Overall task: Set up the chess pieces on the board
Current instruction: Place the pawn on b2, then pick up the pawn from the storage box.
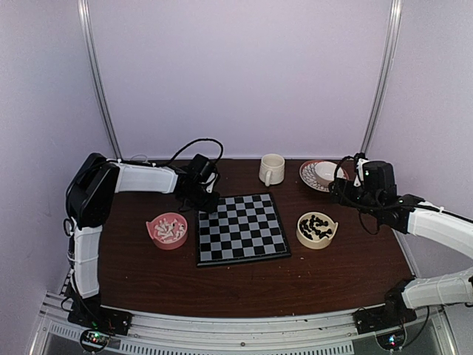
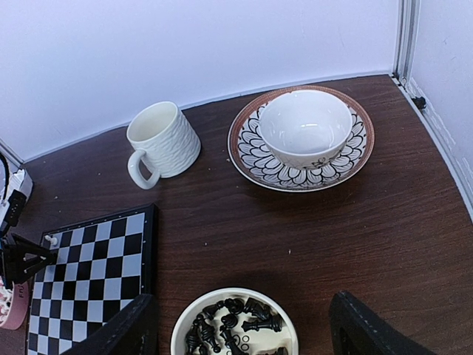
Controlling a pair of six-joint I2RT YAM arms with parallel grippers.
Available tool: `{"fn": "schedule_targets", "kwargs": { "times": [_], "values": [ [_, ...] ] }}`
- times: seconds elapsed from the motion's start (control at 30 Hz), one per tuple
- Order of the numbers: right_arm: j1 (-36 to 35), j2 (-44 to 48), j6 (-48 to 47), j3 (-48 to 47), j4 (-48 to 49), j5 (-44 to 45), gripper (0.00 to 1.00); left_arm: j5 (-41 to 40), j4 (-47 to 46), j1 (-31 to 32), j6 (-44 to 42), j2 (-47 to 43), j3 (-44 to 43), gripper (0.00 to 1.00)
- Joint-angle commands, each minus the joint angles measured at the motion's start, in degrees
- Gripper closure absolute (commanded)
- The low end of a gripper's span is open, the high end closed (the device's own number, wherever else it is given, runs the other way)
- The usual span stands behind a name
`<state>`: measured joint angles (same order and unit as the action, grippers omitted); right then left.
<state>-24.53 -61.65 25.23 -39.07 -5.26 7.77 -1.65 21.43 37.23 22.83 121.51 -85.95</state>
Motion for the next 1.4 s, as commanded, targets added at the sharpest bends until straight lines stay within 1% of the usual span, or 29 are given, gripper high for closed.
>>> {"fn": "schedule_targets", "kwargs": {
  "times": [0.0,0.17,0.3,0.67,0.9,1.1,1.2,1.37],
  "values": [
    [-0.47,1.0,-0.19,-0.75,0.73,1.19,0.17,0.0,0.84,0.3,-1.1,0.64,-1.26,0.78],
    [-0.43,1.09,-0.27,-0.75,0.63,1.24,0.18,-0.55,0.87,0.33,-1.38,-1.56,0.02,0.77],
    [-0.43,1.46,-0.27,-0.75,0.46,1.28,0.18,-1.31,0.4,0.72,-1.9,-4.72,2.02,0.73],
    [-0.43,1.7,-0.27,-0.74,0.34,1.24,0.17,-1.52,-0.98,1.0,-1.15,-16.36,10.43,0.72],
    [-0.43,1.53,-0.2,-0.67,0.45,0.98,0.17,-5.82,0.16,0.92,-0.35,-22.89,17.21,0.73],
    [-0.52,1.64,-0.01,-0.66,0.56,0.52,0.17,-11.37,0.15,0.83,0.09,-29.56,25.63,0.75],
    [-0.52,1.62,-0.01,-0.57,0.6,0.62,0.18,-12.53,0.18,0.12,1.14,-32.61,28.6,0.76],
    [-0.52,1.53,0.0,-0.57,0.62,0.69,0.18,-9.65,-1.39,-3.64,2.48,-35.32,32.38,0.76]
  ]
}}
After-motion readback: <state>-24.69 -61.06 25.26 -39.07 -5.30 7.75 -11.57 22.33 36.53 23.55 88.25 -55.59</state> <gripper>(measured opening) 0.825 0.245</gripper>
